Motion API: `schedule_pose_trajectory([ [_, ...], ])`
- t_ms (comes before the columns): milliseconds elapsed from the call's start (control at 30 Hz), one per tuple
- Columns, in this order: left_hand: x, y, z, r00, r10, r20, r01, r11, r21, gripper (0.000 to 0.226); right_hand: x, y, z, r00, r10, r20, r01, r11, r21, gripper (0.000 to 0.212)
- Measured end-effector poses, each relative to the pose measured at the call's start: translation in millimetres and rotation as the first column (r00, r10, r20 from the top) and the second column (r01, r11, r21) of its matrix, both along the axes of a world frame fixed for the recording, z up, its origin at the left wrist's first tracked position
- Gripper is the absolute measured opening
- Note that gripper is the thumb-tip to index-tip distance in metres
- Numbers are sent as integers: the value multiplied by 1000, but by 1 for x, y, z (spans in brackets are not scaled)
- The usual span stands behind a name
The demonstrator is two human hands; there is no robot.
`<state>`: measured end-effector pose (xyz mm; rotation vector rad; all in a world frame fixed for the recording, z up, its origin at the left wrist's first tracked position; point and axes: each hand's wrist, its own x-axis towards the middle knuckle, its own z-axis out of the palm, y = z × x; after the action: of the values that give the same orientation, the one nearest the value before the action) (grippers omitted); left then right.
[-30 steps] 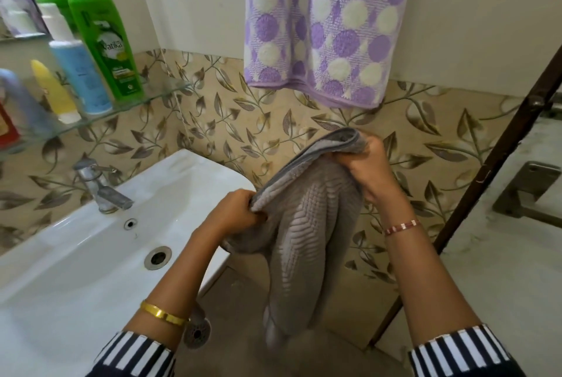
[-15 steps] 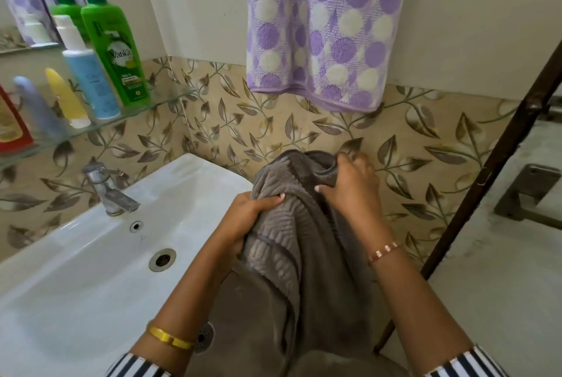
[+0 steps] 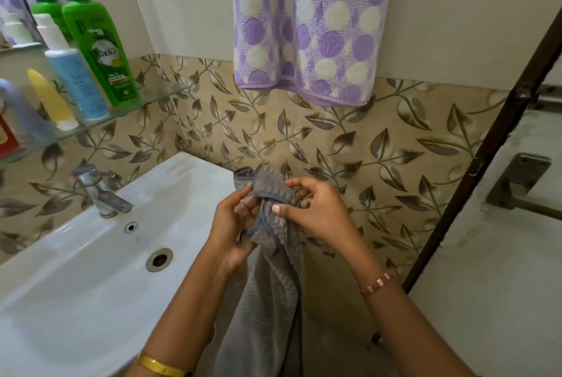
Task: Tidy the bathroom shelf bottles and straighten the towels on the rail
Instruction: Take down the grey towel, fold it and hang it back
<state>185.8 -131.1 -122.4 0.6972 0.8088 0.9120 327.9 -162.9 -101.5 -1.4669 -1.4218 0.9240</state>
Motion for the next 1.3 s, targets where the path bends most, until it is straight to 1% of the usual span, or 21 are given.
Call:
schedule_pose_trajectory([
  [67,1,-7,-4,995,18,102,-18,1000,2,51,-6,3,-9,985,-153,-83,159,986,60,33],
  [133,4,-15,-5,988,14,152,-24,998,62,58,-10,5,-13,967,-241,-81,249,963,100,21],
  [200,8,-19,-7,998,-8,70,-7,976,216,53,-10,8,-17,960,-275,-57,280,954,104,19],
  [267,13,-22,-10,994,4,-108,36,931,364,39,-11,10,-20,955,-292,-56,297,949,111,18],
  [333,18,-24,-16,962,95,-255,21,908,418,42,-12,13,-24,950,-307,-64,313,942,120,18],
  [400,22,-25,-22,923,201,-327,-22,878,477,48,-13,16,-26,949,-304,-81,312,943,114,19],
  [467,28,-26,-22,888,292,-356,-57,838,543,41,-12,18,-28,950,-297,-98,306,946,103,20],
  [533,34,-25,-20,871,341,-355,-85,815,573,33,-7,19,-28,948,-296,-115,307,948,87,21],
  [567,36,-24,-20,863,364,-350,-127,827,547,30,-3,19,-28,945,-293,-142,305,949,74,21],
  [600,38,-22,-20,858,390,-333,-199,852,484,27,1,19,-27,941,-285,-182,300,952,62,20],
  [667,36,-18,-20,851,431,-301,-359,895,265,21,10,20,-28,924,-303,-232,323,945,51,20],
  [700,34,-14,-18,855,437,-279,-411,900,149,20,16,20,-28,911,-337,-236,359,932,54,21],
  [767,31,-9,-14,870,440,-223,-453,892,-9,18,27,21,-32,880,-422,-218,445,893,68,19],
  [833,32,-5,-10,880,440,-181,-457,887,-65,17,35,21,-32,870,-468,-153,485,868,107,19],
  [900,40,-4,-8,890,424,-165,-442,892,-91,17,33,20,-31,895,-442,-59,446,882,151,25],
  [933,45,-5,-8,897,411,-162,-429,898,-98,18,27,18,-28,915,-403,-11,399,903,157,23],
  [1033,54,-6,-6,909,391,-148,-402,914,-59,23,0,6,-26,964,-216,155,196,972,133,16],
  [1100,54,-3,-6,917,375,-137,-379,925,-5,27,-14,1,-26,959,-132,251,100,985,138,19],
  [1167,48,0,-8,923,359,-134,-361,933,14,28,-18,0,-23,940,-70,334,23,990,142,21],
  [1233,41,1,-10,942,313,-121,-309,950,51,27,-16,1,-19,926,35,375,-78,992,102,24],
  [1300,33,-1,-10,972,222,-77,-211,969,126,36,-13,3,-15,930,176,323,-198,980,35,26],
])
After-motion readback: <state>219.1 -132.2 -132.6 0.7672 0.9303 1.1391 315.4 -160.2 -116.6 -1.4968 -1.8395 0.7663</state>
